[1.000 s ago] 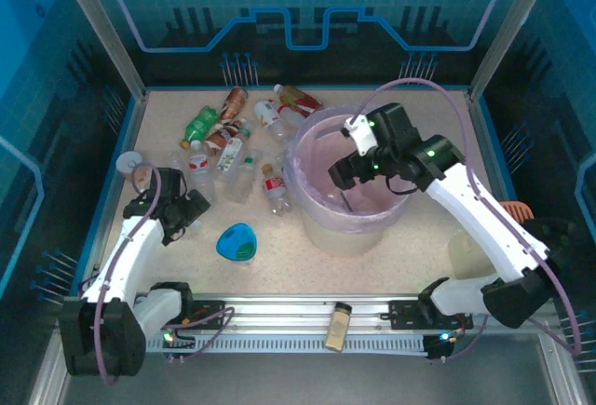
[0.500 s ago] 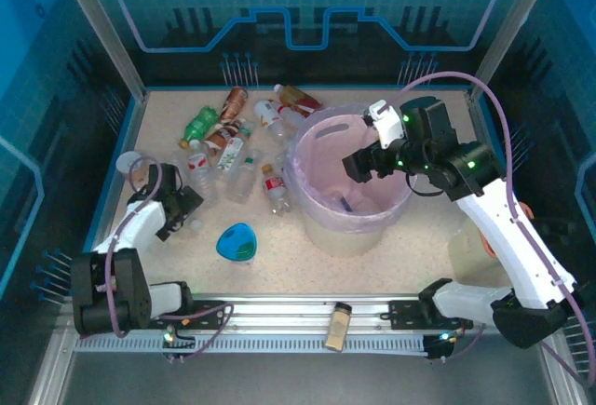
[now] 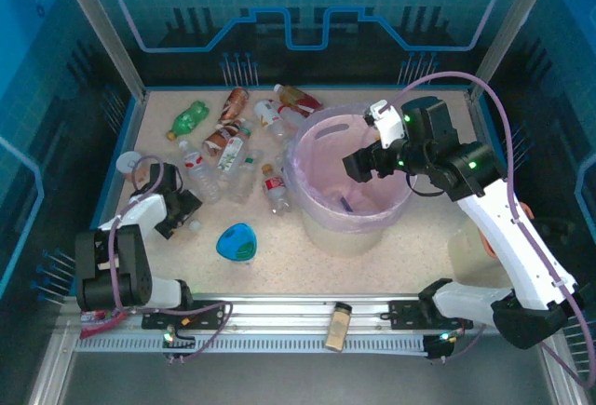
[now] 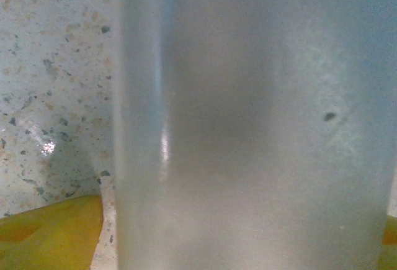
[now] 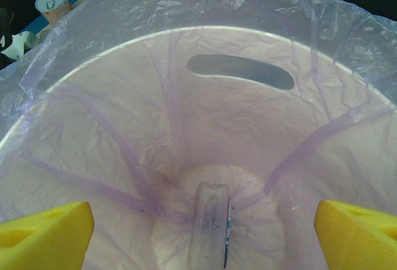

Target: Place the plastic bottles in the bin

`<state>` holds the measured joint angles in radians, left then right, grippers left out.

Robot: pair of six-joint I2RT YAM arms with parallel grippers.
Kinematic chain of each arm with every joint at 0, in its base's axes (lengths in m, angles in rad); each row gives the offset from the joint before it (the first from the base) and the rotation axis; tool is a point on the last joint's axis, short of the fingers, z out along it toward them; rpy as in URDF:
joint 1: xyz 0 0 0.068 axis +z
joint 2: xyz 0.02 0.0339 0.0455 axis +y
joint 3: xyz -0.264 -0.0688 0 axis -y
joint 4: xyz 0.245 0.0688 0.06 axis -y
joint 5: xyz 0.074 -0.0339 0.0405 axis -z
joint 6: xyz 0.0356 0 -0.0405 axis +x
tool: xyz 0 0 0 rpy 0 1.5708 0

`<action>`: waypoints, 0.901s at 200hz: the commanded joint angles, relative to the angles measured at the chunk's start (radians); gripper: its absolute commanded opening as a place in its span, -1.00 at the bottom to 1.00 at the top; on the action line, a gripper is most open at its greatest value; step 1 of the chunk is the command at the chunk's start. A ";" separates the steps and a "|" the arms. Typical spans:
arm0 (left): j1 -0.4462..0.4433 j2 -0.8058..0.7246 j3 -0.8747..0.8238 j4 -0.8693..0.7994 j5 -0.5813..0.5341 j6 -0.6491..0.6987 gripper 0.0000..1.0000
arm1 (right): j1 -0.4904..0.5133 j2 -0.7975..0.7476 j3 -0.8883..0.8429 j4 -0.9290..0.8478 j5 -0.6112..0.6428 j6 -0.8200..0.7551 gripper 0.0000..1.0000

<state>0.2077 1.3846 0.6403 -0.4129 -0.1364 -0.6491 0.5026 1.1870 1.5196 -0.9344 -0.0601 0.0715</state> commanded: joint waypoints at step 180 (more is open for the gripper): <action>-0.253 -0.449 0.397 -0.076 0.463 0.093 -0.24 | -0.018 0.066 0.186 0.170 -0.296 0.180 0.79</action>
<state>0.0486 0.9657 0.9440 -0.5457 0.1551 -0.5957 0.4767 1.2175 1.6512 -0.8440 -0.2451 0.1848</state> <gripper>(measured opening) 0.549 0.898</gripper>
